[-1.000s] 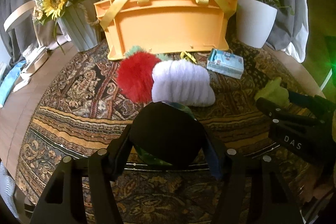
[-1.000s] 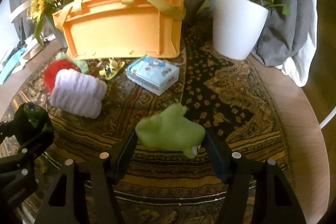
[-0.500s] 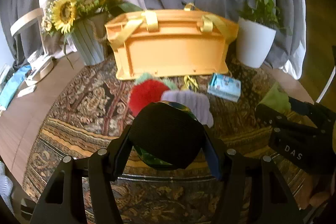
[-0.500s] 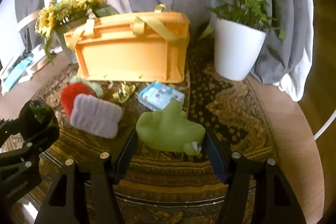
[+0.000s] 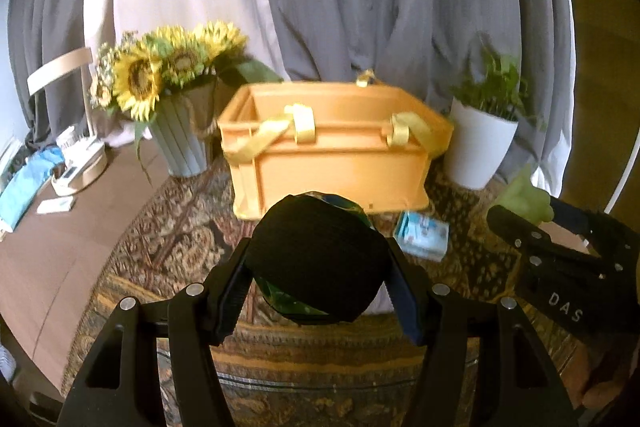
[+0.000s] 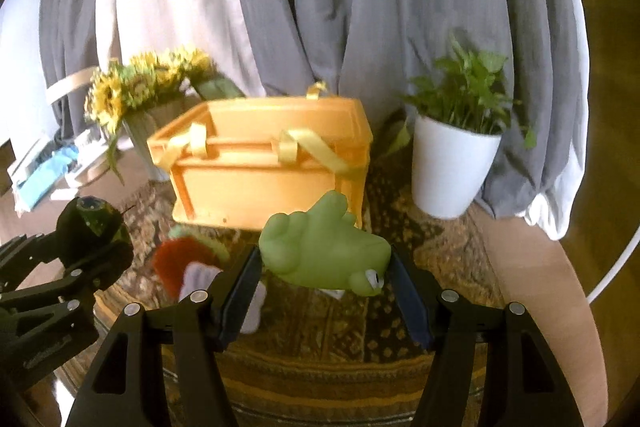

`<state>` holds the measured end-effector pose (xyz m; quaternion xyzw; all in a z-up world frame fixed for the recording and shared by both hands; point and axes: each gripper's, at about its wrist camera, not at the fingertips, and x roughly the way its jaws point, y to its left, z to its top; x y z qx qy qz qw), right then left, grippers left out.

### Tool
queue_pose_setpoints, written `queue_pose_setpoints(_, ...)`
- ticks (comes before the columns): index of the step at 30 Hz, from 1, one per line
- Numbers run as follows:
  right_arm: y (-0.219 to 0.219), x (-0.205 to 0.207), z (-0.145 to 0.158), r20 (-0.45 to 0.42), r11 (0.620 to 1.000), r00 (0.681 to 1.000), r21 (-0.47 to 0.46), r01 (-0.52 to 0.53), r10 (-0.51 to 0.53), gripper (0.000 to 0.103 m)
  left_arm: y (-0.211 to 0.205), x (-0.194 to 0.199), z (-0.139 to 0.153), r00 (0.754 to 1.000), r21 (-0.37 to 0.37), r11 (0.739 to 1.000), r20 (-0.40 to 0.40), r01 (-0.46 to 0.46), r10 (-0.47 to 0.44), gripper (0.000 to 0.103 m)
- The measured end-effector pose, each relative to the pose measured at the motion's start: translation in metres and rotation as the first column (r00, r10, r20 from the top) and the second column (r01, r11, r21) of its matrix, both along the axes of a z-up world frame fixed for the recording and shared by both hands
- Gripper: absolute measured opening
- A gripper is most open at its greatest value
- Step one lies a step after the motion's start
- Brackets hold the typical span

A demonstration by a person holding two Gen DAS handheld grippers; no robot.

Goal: Organize soft objects
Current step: 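Carry the black plush with the left tool while the right tool carries the frog over the crate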

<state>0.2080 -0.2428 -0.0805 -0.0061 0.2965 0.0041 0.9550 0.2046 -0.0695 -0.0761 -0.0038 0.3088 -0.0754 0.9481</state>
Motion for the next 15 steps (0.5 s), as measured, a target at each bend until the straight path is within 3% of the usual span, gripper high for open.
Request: queue_pose_setpoints(15, 0.011, 0.02, 0.052, 0.145, 1.0, 0.989, 0.014, 0.027, -0.029, 0.065, 0.01, 0.021, 0.06, 0.986, -0.027, 1.0, 0.168, 0.008, -0.003, 0.062)
